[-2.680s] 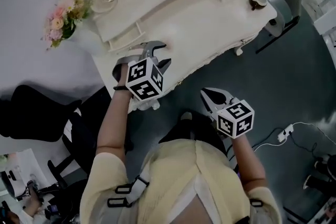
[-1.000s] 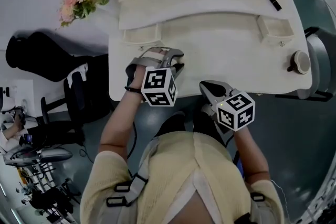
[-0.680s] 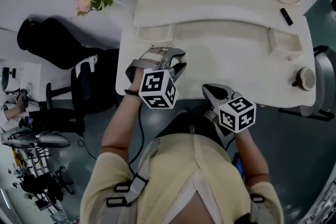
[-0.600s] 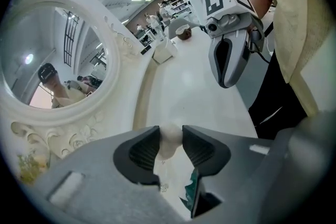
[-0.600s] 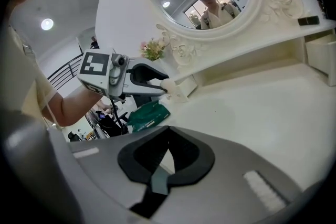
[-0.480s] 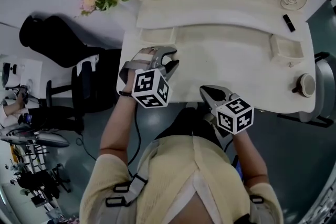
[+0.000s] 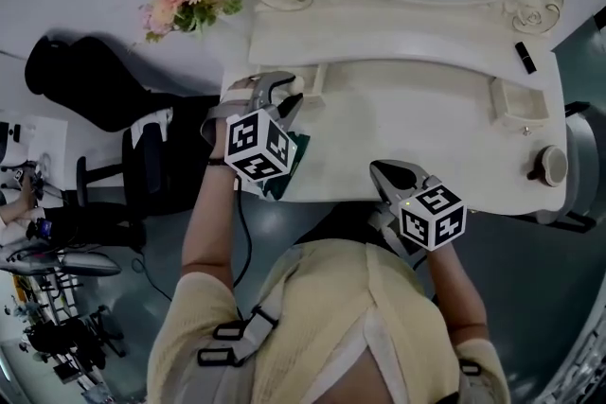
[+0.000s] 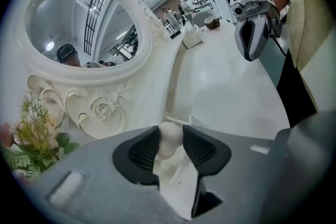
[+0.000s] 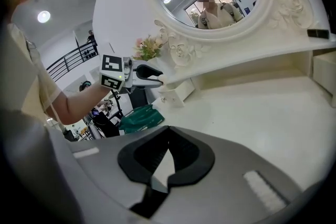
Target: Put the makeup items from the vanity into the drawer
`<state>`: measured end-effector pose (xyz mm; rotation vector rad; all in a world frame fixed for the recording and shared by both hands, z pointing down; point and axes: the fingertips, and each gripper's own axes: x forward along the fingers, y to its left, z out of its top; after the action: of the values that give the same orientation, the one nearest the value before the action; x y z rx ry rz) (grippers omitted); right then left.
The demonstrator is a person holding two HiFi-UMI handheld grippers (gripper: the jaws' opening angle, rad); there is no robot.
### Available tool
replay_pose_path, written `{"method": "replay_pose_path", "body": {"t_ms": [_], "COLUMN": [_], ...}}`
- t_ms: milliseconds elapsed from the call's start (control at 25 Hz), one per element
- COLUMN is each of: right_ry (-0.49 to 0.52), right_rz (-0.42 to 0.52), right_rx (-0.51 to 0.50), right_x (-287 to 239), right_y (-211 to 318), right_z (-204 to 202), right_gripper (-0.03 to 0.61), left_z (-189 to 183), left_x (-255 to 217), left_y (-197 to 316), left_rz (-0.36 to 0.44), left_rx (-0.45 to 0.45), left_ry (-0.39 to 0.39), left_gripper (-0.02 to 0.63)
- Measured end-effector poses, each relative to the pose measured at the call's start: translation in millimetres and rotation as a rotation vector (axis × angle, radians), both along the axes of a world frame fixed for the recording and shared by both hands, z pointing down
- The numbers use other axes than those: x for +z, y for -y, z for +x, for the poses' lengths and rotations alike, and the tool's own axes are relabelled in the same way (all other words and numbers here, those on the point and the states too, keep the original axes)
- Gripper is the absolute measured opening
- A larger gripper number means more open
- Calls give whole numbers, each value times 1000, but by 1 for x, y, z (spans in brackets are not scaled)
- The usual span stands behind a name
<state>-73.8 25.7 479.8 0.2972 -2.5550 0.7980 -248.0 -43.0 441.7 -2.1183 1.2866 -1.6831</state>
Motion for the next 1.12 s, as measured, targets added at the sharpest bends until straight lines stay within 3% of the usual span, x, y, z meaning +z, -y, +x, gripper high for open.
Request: {"method": "replay_pose_path", "body": {"t_ms": [640,1120], "right_ry": [-40,-45], "right_rz": [-10,14], "right_rx": [-5,-24], "right_x": [-1,-12], "right_y": [15,25], "right_z": [-25,-50], "right_gripper": [5,5], "left_z": [-30,-33], "left_x": [21,-3], "left_y": [9,5], "left_rz": [-34,34], "left_rx": [-24,-56], "left_ry": [-74,-221], "left_gripper": [181,179]}}
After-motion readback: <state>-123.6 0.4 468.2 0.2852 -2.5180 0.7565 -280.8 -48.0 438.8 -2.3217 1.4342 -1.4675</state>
